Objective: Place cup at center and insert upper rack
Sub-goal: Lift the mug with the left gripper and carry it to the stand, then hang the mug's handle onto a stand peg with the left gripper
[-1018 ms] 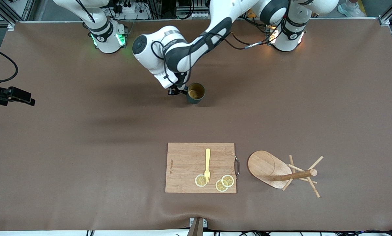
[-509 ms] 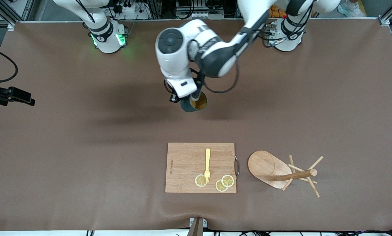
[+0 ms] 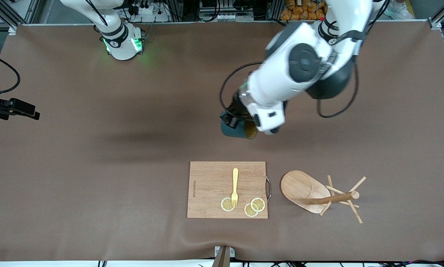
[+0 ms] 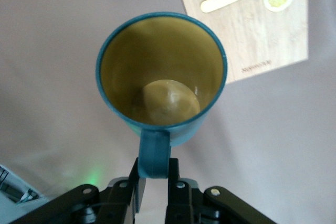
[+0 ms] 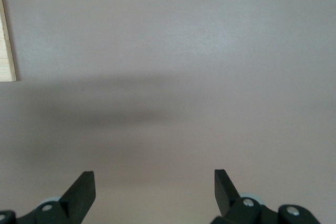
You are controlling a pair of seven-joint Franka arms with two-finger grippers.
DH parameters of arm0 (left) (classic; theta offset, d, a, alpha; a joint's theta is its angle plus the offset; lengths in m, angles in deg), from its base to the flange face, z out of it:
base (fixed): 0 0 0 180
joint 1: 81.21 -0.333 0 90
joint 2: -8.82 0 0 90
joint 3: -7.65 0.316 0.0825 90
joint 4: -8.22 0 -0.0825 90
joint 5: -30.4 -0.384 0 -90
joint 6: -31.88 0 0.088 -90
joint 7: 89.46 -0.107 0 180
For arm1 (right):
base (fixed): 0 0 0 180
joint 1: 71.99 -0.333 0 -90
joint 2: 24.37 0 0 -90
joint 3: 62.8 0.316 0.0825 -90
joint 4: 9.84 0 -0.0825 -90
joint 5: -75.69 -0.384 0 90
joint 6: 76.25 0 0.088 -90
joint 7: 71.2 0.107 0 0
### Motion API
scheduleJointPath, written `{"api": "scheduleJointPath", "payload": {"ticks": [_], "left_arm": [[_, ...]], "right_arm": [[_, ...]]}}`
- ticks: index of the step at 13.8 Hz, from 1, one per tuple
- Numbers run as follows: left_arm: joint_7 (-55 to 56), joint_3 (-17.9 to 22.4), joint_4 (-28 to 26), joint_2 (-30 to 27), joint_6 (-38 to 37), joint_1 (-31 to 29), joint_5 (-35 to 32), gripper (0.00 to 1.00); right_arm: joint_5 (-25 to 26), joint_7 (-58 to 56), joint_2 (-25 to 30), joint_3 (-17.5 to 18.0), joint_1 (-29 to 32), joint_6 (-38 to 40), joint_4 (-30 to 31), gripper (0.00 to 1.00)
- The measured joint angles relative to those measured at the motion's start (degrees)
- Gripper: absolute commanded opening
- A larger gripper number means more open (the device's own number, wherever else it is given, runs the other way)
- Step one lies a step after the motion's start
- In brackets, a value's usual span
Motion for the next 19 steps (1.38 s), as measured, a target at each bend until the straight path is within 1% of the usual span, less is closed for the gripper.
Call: {"api": "scheduleJointPath", "payload": {"ticks": [3,5,10,14,16,19], "left_arm": [[-10.28,0.04,-2.26,-2.75,0.41,-6.12,8.71,0.00],[-16.68,0.09,-2.91,-3.28,0.48,-9.82,14.66,0.00],[-31.96,0.14,-5.58,-2.88,0.93,-20.00,30.90,0.00],[-39.18,0.15,-8.34,-0.89,0.90,-26.37,45.69,0.00],[-42.13,0.12,-8.80,0.90,0.91,-28.60,50.16,0.00],[-47.51,0.08,-8.93,3.08,0.52,-30.86,52.86,0.00]], "right_arm": [[-0.13,0.00,0.00,0.01,-0.01,-0.02,0.00,1.00],[-0.44,0.00,0.00,-0.02,0.00,-0.07,0.00,1.00],[-2.72,0.01,0.00,-0.20,0.73,-0.10,-0.01,1.00],[-2.77,-0.09,0.00,-0.16,0.77,-0.10,-0.01,1.00],[-2.77,-0.12,0.00,-0.13,0.74,-0.10,-0.01,1.00],[-2.57,-0.16,0.00,-0.05,0.65,-0.10,-0.01,1.00]]}}
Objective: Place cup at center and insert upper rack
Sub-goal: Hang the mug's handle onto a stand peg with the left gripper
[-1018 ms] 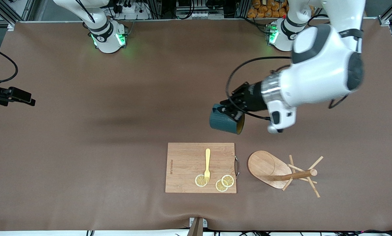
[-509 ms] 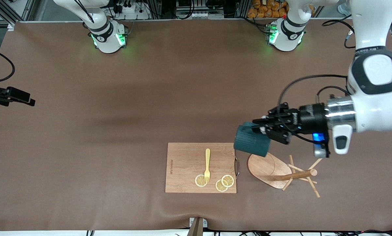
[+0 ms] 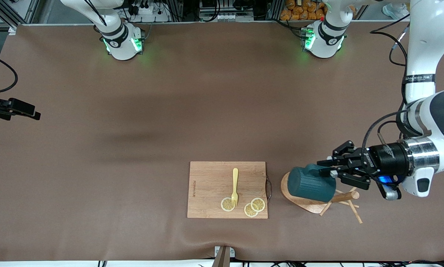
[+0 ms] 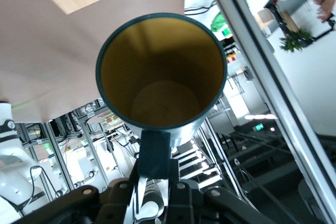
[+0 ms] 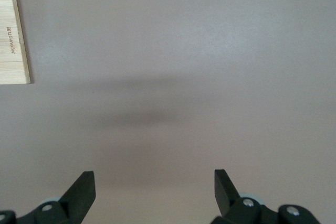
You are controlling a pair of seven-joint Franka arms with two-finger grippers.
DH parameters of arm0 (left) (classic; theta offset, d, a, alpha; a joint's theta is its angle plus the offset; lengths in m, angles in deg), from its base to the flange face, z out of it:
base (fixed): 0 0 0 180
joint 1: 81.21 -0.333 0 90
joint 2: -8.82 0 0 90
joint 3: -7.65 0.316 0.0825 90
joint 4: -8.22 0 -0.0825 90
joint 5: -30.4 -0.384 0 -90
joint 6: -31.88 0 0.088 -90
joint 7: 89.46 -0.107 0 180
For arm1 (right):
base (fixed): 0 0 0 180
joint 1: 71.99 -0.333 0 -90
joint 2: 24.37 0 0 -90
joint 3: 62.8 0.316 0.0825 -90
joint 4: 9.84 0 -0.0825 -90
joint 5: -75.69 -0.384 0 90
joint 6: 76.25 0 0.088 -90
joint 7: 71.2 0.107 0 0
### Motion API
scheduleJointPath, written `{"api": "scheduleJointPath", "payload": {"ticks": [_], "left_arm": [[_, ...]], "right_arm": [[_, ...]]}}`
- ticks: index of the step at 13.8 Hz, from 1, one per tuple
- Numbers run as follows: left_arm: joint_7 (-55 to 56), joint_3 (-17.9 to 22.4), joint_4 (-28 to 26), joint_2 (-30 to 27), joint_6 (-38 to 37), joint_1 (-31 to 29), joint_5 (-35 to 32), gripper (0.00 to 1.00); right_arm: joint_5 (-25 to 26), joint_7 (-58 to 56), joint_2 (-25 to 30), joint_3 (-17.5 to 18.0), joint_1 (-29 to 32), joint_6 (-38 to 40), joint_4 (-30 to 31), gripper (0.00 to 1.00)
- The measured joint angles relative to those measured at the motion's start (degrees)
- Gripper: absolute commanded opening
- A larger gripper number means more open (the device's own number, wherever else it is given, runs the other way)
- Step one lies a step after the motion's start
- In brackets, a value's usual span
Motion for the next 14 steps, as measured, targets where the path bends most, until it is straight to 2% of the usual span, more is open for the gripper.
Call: {"api": "scheduleJointPath", "payload": {"ticks": [3,6,14], "left_arm": [[-6.04,-0.02,-0.28,3.04,-3.70,-2.02,3.89,0.00],[-12.31,-0.02,-0.97,5.80,-8.38,-3.65,4.22,0.00],[-21.05,0.11,-3.90,6.82,-11.46,-5.89,3.38,0.00]], "right_arm": [[0.01,0.00,0.00,0.01,-0.01,0.00,-0.01,1.00],[0.06,-0.04,0.00,0.04,-0.06,0.00,-0.01,1.00],[0.09,-0.08,0.00,0.08,-0.13,0.00,-0.01,1.00]]}}
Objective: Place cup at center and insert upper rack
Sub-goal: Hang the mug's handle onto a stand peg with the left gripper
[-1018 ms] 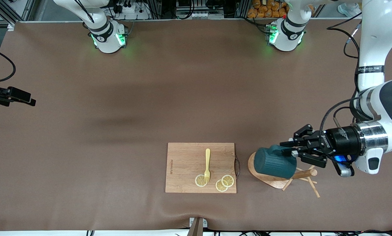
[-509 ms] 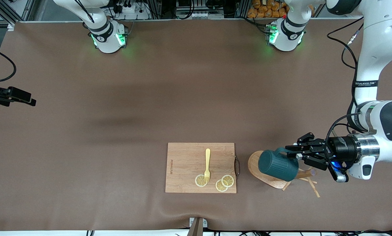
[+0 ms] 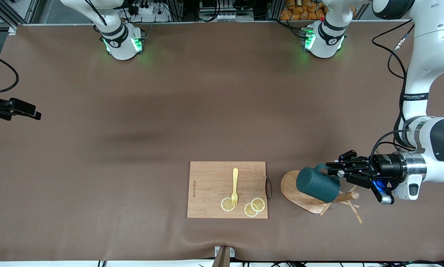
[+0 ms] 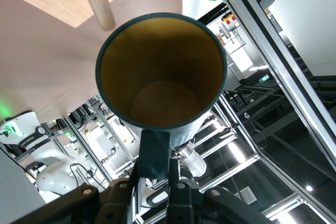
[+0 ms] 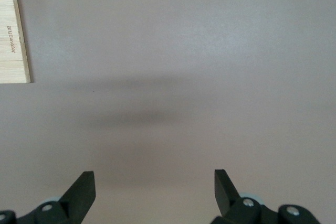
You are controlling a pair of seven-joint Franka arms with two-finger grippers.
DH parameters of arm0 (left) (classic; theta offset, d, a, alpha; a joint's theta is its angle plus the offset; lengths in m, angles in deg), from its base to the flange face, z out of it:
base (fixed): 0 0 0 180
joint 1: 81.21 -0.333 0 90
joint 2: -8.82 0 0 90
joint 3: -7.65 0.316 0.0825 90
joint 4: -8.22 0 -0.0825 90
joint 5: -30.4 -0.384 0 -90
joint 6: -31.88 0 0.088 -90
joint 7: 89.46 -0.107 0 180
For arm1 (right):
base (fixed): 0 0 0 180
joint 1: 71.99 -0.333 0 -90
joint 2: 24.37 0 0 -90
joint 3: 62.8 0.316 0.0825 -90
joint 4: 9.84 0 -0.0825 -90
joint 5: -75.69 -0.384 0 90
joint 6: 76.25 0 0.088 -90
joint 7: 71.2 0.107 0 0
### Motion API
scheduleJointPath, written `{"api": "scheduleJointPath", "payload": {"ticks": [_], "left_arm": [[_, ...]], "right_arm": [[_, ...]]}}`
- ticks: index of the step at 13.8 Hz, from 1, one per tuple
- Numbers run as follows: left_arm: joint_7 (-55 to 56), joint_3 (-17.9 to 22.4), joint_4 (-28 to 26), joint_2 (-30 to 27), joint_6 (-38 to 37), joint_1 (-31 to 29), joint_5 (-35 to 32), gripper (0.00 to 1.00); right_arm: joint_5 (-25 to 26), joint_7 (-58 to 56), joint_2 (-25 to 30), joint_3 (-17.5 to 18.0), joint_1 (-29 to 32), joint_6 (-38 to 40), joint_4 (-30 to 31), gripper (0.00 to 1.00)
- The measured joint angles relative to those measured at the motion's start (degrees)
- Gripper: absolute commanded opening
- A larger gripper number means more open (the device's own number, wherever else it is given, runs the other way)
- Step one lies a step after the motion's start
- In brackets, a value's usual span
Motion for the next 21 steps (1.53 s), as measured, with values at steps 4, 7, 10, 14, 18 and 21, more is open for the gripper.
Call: {"api": "scheduleJointPath", "payload": {"ticks": [4,7,10,14,18,21], "left_arm": [[-1.11,0.04,-0.17,0.46,-0.73,-0.56,-2.55,0.00],[-1.12,0.11,-0.17,0.46,-1.34,-1.60,-3.92,0.00],[-1.84,0.14,-0.20,0.49,-2.26,-2.19,-4.38,0.00],[-4.09,0.28,-0.44,1.10,-2.31,-2.30,-4.40,0.00],[-5.13,0.34,-0.70,1.50,-2.47,-3.22,-4.40,0.00],[-7.20,0.35,-1.11,1.89,-2.67,-3.91,-4.40,0.00]], "right_arm": [[0.02,-0.02,0.00,0.01,0.00,0.00,0.00,1.00],[0.02,-0.03,0.00,0.01,0.00,0.00,0.00,1.00],[0.02,-0.03,0.00,0.01,0.00,0.00,0.00,1.00],[0.02,-0.04,0.00,0.01,0.00,0.00,0.00,1.00],[0.02,-0.04,0.00,0.01,0.00,0.00,0.00,1.00],[0.02,-0.04,0.00,0.01,0.00,0.00,0.00,1.00]]}}
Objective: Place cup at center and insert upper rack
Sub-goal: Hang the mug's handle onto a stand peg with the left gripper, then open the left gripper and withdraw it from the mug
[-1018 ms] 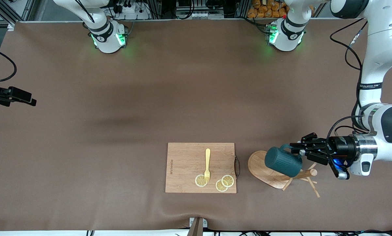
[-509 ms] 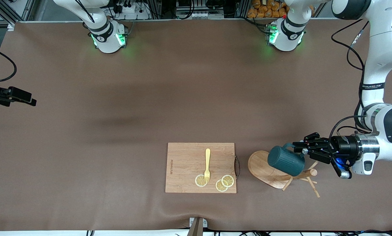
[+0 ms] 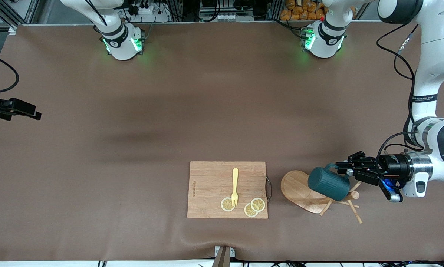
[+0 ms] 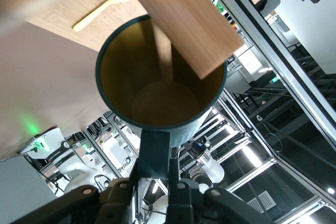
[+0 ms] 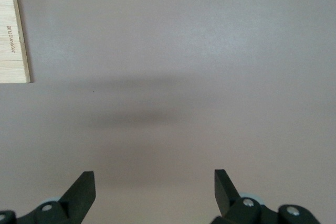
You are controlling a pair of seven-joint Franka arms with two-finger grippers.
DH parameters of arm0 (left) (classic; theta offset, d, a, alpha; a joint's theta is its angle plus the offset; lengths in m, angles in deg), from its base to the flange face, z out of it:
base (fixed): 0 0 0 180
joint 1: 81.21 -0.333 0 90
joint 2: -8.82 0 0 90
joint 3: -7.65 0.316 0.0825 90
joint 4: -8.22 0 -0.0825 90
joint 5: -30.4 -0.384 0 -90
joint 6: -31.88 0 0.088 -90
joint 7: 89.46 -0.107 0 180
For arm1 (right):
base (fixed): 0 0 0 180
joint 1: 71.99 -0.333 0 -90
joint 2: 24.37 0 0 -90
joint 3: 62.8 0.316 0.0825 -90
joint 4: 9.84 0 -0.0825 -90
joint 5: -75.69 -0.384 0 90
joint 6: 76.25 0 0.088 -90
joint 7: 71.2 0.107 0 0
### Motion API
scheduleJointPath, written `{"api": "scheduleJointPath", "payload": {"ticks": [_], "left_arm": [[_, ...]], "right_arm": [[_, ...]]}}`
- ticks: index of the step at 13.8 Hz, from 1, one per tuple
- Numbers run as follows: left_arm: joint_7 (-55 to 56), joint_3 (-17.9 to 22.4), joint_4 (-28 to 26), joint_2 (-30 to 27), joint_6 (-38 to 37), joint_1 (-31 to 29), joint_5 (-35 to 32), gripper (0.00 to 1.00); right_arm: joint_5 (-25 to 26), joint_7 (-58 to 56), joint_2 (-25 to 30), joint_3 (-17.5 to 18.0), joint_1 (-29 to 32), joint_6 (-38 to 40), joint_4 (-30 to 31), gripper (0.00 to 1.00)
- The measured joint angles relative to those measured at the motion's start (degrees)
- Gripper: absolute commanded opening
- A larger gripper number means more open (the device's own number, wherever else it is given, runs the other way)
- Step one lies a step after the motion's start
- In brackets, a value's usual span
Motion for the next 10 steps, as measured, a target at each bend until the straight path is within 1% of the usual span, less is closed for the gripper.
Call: {"api": "scheduleJointPath", "payload": {"ticks": [6,7,8,9,10], "left_arm": [[-1.57,-0.01,-0.46,0.48,-0.08,-0.21,0.00,0.00],[-1.59,-0.01,-0.49,0.48,-0.08,-0.33,0.00,0.04],[-1.62,-0.01,-0.54,0.49,-0.08,-0.44,0.00,0.15],[-1.63,-0.01,-0.60,0.49,-0.08,-0.52,0.00,0.42],[-1.64,-0.01,-0.66,0.49,-0.08,-0.60,0.00,0.90]], "right_arm": [[0.00,0.00,0.00,0.00,0.00,0.00,0.00,1.00],[0.00,0.00,0.00,0.00,0.00,0.00,0.00,1.00],[0.00,0.00,-0.01,0.00,0.00,0.00,0.00,1.00],[0.00,0.00,-0.04,0.00,0.00,0.00,0.00,1.00],[0.00,0.00,-0.08,0.00,0.00,0.00,0.00,1.00]]}}
